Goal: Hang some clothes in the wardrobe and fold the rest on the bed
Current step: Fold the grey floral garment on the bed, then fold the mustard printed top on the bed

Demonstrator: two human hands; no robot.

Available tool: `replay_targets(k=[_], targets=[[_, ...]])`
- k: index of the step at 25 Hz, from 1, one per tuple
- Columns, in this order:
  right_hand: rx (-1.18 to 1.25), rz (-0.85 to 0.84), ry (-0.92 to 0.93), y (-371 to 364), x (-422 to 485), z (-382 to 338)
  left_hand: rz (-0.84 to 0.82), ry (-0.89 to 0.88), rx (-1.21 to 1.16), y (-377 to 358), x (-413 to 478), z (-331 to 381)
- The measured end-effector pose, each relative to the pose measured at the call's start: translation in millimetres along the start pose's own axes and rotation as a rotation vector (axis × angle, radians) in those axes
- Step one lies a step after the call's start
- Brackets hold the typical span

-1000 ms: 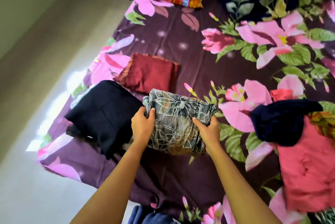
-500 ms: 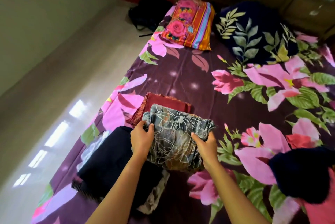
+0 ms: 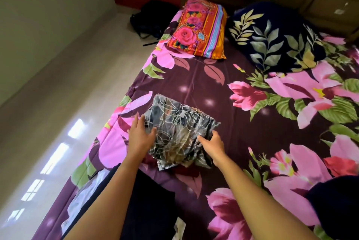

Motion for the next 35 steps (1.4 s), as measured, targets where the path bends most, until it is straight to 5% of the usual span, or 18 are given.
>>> replay_targets(k=[10,15,19,22,35], targets=[[-0.343,-0.089,0.253,17.1,-42.0,-17.2,-0.224,-0.297,0.167,-76.6,-53.2,64.6],[-0.725,-0.112,0.332,75.2,-89.5,-12.5,-0.326,-0.406,0.482,-103.2,-94.3,129.0],[-1.054,-0.366,0.092,127.3,-133.8,25.7,-0.756,-0.382,0.823,-144.2,-149.8,163.1],[-0.968,-0.578,-0.119,170.9,-174.4,73.4,-1.053,-0.341,0.882,-181.7,-209.8,187.9],[-0.749,-0.344,-0.214,385.2,-275.1,269.4,-1.046,-0.707,1.074,-386.9,-380.3,327.3]])
Point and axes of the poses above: each hand's wrist, its own x-axis towards the middle knuckle, its own y-axis out of the back of the hand, z = x × y, the point moved 6 cm from there along x, towards the middle knuckle, and after that the axes turned 8 degrees about -z, right-handed, at the moved point
